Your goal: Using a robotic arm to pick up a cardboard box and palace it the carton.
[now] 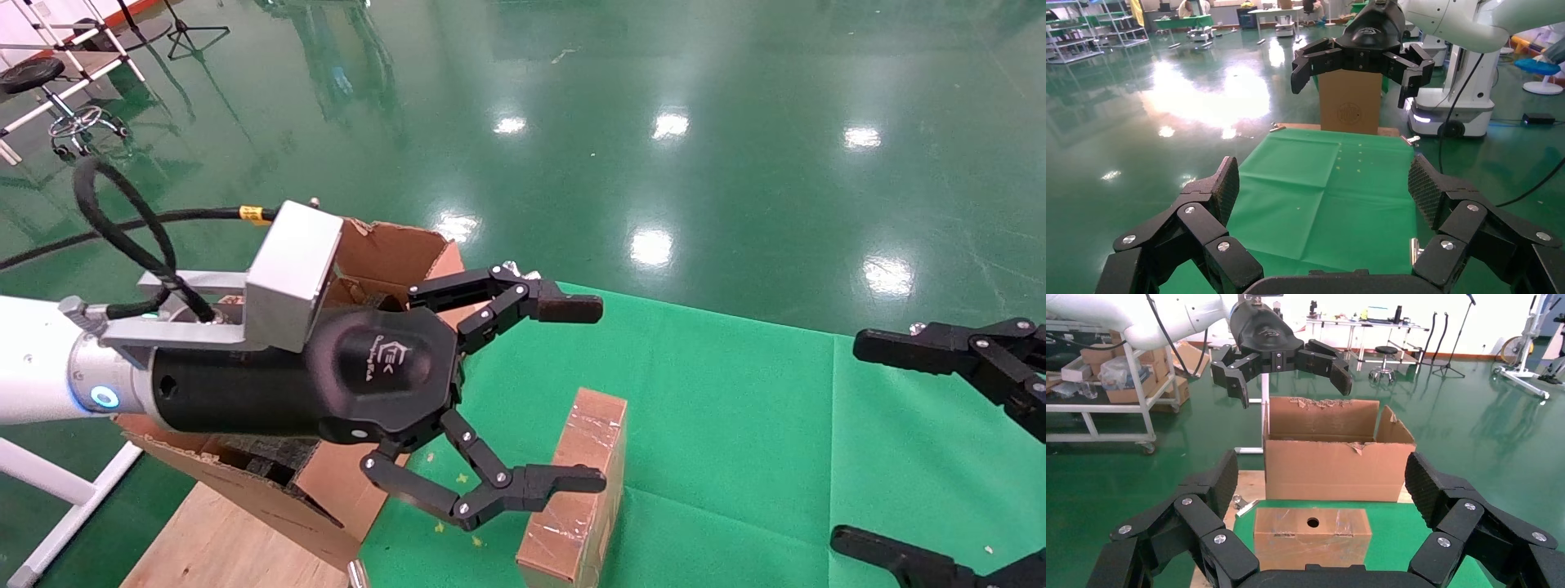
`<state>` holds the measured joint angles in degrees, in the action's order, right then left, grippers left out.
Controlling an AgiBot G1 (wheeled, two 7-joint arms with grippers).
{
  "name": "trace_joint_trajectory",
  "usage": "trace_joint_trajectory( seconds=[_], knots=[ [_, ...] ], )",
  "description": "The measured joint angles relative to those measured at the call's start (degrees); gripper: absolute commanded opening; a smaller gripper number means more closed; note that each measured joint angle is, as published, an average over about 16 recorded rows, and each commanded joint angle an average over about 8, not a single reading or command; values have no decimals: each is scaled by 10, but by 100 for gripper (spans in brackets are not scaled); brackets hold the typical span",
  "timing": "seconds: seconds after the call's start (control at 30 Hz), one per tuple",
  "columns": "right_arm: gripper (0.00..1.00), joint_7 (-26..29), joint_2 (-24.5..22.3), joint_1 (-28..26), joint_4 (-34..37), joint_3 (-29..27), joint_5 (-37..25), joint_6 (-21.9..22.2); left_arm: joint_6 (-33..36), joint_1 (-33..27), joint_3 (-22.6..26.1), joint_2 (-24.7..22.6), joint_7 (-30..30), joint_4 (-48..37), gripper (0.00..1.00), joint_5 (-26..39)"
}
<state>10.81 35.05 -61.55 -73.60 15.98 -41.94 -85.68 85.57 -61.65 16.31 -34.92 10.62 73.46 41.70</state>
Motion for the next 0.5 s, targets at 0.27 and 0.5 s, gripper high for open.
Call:
trace_joint_trajectory(
  seconds=[0.27, 0.5],
  knots=[
    [100, 0, 0, 0, 0, 0, 0, 0, 0, 0, 0, 0, 0, 0, 100, 0],
    [73, 0, 0, 0, 0, 0, 0, 0, 0, 0, 0, 0, 0, 0, 100, 0]
  ],
)
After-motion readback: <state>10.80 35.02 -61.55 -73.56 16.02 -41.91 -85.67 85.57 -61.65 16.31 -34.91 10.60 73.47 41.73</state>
